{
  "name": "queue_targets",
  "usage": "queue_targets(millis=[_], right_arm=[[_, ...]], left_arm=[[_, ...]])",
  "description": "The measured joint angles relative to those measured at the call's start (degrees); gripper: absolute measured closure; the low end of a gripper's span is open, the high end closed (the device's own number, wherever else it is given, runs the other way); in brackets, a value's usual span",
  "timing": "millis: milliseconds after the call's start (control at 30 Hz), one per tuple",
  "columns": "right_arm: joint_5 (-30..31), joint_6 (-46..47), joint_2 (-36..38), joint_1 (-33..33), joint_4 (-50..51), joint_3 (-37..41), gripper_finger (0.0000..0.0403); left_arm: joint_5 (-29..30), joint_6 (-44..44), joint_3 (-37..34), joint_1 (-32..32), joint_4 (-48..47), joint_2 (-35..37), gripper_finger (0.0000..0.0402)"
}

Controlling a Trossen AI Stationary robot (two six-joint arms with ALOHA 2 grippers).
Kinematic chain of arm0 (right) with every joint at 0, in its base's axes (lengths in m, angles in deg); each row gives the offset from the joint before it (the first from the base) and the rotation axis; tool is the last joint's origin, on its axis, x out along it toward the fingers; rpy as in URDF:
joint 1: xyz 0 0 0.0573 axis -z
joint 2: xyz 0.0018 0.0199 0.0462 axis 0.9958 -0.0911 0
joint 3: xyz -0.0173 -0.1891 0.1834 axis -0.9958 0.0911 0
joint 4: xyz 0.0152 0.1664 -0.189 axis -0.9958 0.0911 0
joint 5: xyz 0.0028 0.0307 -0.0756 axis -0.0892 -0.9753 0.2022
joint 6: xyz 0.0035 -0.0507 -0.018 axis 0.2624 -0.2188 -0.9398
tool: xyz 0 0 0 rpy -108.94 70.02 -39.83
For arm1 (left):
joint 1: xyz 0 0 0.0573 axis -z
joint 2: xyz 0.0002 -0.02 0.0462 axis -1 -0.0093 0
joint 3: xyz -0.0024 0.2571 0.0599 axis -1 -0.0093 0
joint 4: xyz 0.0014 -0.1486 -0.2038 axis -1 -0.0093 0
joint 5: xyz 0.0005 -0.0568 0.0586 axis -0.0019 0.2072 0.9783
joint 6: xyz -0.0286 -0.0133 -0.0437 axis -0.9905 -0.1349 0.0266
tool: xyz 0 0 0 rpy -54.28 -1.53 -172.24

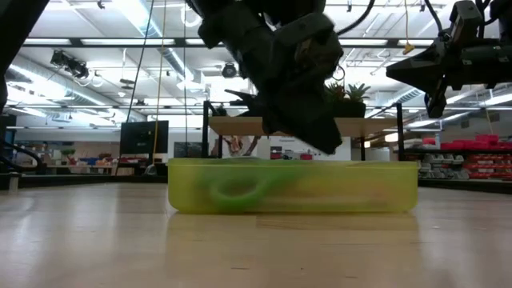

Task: Pack school essentials
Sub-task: Put the green scissors into the yellow supply box, then put the yellow pencil into the yellow supply box

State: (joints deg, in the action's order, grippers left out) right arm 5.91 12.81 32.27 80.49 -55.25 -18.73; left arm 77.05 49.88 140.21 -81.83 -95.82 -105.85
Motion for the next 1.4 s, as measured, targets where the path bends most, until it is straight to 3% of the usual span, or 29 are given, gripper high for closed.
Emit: queue_targets(millis=[133, 400, 733, 967, 1133, 1400], right_arm=[[0.0, 0.0, -0.01, -0.01, -0.01, 0.0, 0.0361], [0.0, 0.0, -0.01, 0.01, -0.01, 0.0, 0.0361], [0.0, 0.0, -0.01, -0.01, -0.05, 0.0, 0.0361], [0.0, 0.0, -0.03, -0.01, -0.06, 0.0, 0.0361], [0.0, 0.0, -0.28, 0.01, -0.06, 0.0, 0.0361], [0.0, 0.02, -1.1, 0.01, -0.11, 0.0, 0.0361]], left_arm=[[-1.18, -0.03, -1.65, 0.14, -0.06, -0.02, 0.0295], [-5.2, 0.28, -1.36, 0.22, -8.76, -0.02, 0.0318], [-8.46, 2.89, -0.33, 0.17, -7.44, 3.78, 0.0347], [-7.78, 7.92, -1.23, -0.09, -20.12, 9.34, 0.0368], [-7.97, 9.39, -8.4, 0.38, -23.98, 15.4, 0.038], [-11.21, 3.68, -23.7, 2.9, -26.18, 27.76, 0.0375]])
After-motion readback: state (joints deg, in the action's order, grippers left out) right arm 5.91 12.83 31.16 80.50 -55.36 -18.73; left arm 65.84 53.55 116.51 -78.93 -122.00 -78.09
